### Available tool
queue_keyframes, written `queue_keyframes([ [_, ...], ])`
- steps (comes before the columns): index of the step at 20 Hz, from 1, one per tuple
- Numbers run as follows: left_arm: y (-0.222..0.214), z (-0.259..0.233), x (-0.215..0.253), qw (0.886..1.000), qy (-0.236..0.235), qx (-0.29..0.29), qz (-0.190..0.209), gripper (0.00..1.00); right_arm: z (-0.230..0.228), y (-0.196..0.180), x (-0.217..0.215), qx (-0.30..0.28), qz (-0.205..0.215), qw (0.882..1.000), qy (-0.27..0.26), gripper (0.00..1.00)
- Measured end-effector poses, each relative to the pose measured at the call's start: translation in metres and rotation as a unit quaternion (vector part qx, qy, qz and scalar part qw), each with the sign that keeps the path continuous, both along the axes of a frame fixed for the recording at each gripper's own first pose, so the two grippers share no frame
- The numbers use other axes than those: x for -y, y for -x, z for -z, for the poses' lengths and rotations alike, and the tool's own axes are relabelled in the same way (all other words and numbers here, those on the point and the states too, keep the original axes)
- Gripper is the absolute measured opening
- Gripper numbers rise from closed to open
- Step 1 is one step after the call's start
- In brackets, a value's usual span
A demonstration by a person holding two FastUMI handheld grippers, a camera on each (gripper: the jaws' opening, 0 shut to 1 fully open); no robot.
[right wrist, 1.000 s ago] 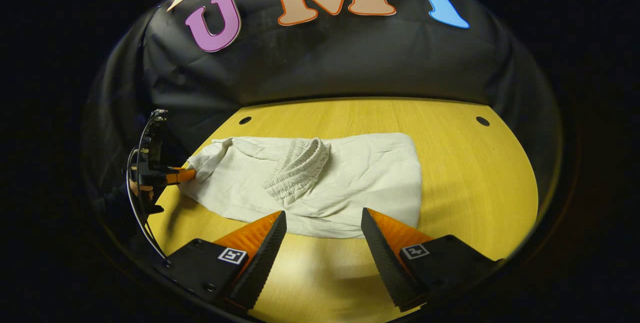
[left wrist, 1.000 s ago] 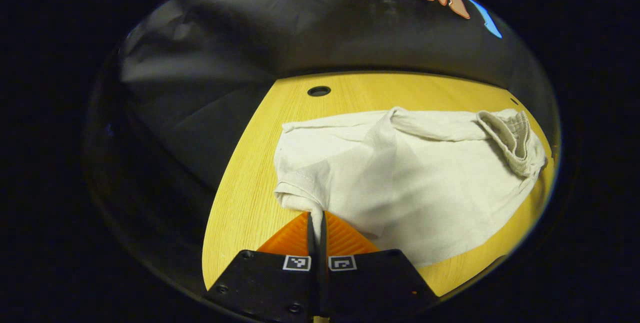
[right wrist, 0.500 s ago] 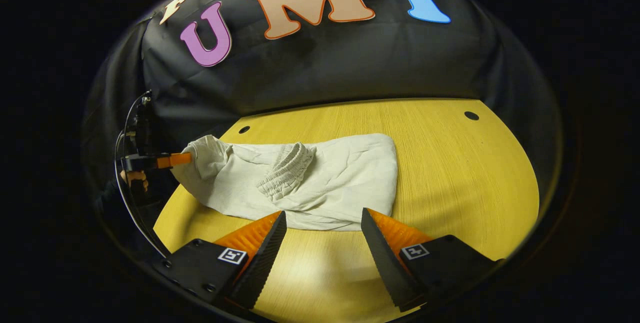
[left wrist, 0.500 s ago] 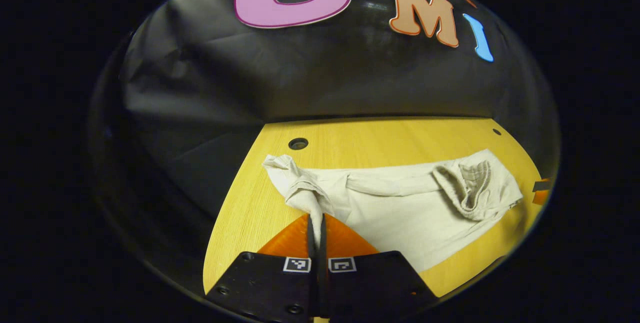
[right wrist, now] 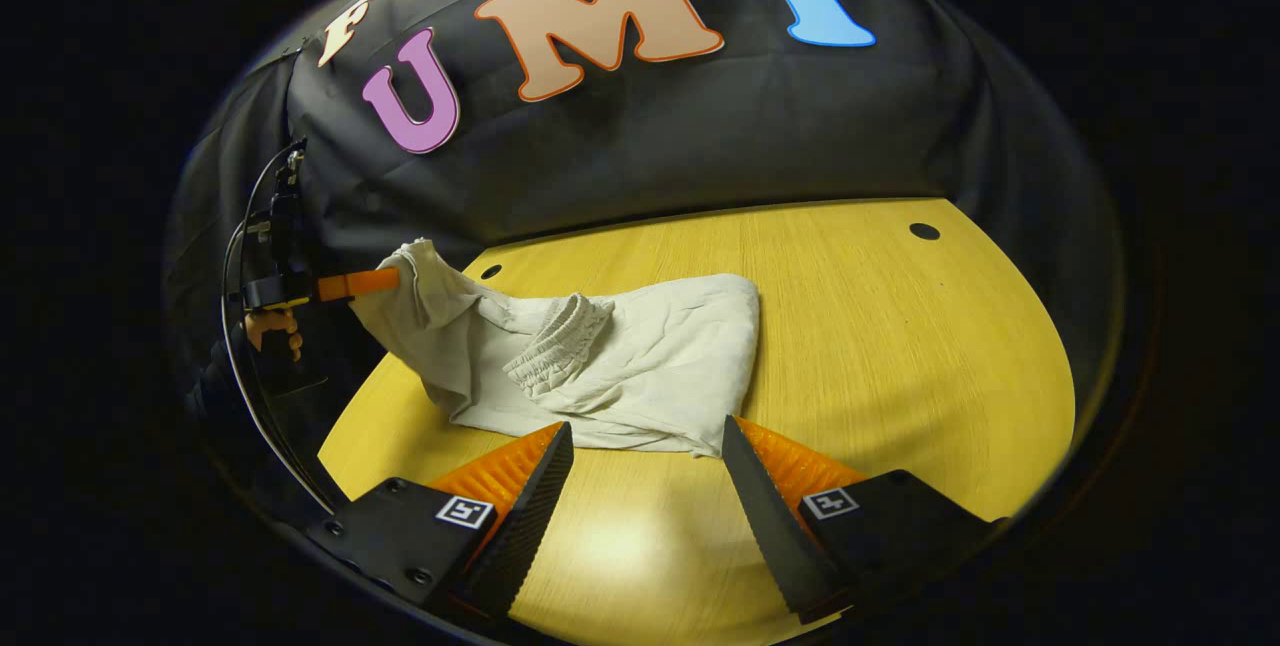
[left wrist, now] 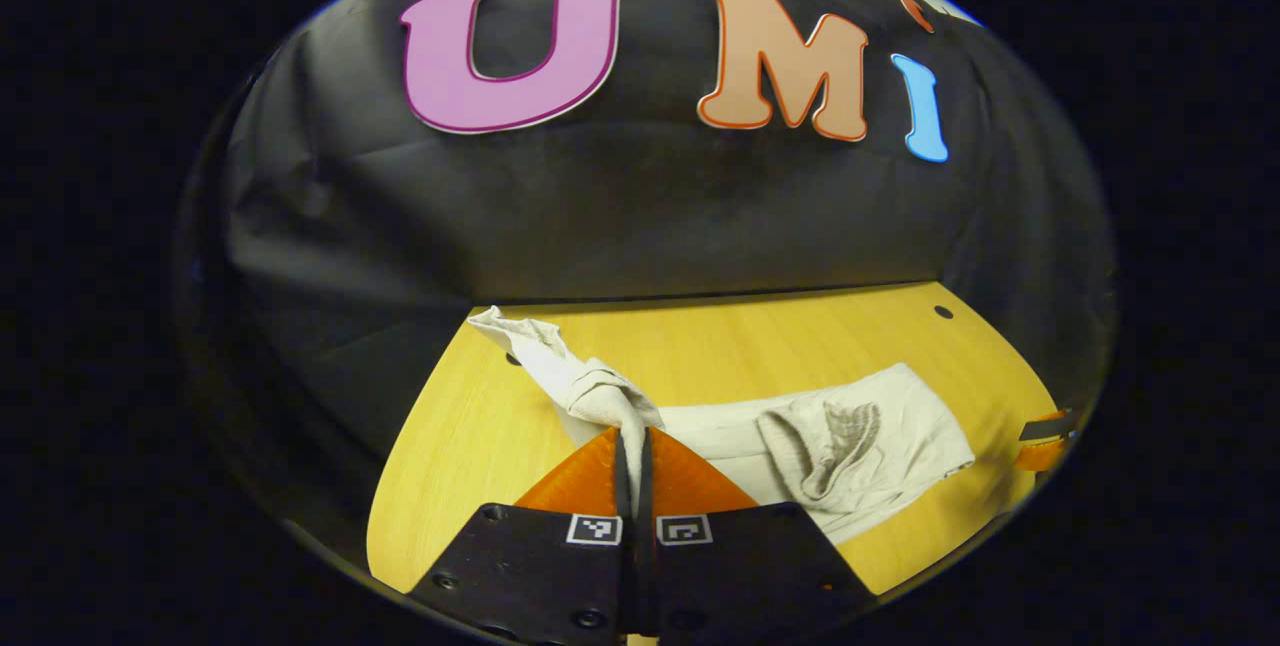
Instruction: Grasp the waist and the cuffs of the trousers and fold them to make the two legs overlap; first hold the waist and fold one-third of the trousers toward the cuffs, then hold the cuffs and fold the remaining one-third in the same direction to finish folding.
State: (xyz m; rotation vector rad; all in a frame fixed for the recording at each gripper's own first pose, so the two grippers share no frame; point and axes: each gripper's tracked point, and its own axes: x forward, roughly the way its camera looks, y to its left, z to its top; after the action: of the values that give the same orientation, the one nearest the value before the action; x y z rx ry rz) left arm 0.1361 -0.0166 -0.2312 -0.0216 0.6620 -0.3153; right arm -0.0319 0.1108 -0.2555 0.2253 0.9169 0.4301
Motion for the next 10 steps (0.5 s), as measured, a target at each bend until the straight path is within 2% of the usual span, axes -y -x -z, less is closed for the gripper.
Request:
queue_keyframes([
  [10, -0.001, -0.035, 0.126, 0.997, 0.02, 0.02, 0.074, 0.0, 0.0, 0.007, 0.066, -0.002, 0.026, 1.0, 0.0, 0.96],
])
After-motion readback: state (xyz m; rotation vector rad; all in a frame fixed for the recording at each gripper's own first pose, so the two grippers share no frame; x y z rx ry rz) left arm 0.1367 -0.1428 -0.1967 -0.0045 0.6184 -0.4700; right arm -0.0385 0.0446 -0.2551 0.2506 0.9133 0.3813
